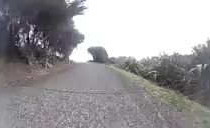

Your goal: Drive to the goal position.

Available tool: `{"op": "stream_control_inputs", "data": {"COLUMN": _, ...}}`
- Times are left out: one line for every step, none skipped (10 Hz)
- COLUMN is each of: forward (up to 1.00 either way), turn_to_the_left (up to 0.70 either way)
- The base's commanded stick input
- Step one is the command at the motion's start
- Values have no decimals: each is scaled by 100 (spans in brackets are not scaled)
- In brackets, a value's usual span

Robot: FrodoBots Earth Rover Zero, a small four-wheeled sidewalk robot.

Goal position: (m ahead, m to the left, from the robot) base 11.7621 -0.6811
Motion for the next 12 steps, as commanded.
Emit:
{"op": "stream_control_inputs", "data": {"forward": 100, "turn_to_the_left": 1}}
{"op": "stream_control_inputs", "data": {"forward": 100, "turn_to_the_left": 1}}
{"op": "stream_control_inputs", "data": {"forward": 100, "turn_to_the_left": 0}}
{"op": "stream_control_inputs", "data": {"forward": 100, "turn_to_the_left": 0}}
{"op": "stream_control_inputs", "data": {"forward": 100, "turn_to_the_left": 0}}
{"op": "stream_control_inputs", "data": {"forward": 100, "turn_to_the_left": 0}}
{"op": "stream_control_inputs", "data": {"forward": 100, "turn_to_the_left": 0}}
{"op": "stream_control_inputs", "data": {"forward": 100, "turn_to_the_left": 19}}
{"op": "stream_control_inputs", "data": {"forward": 100, "turn_to_the_left": 40}}
{"op": "stream_control_inputs", "data": {"forward": 100, "turn_to_the_left": 40}}
{"op": "stream_control_inputs", "data": {"forward": 100, "turn_to_the_left": 33}}
{"op": "stream_control_inputs", "data": {"forward": 100, "turn_to_the_left": 19}}
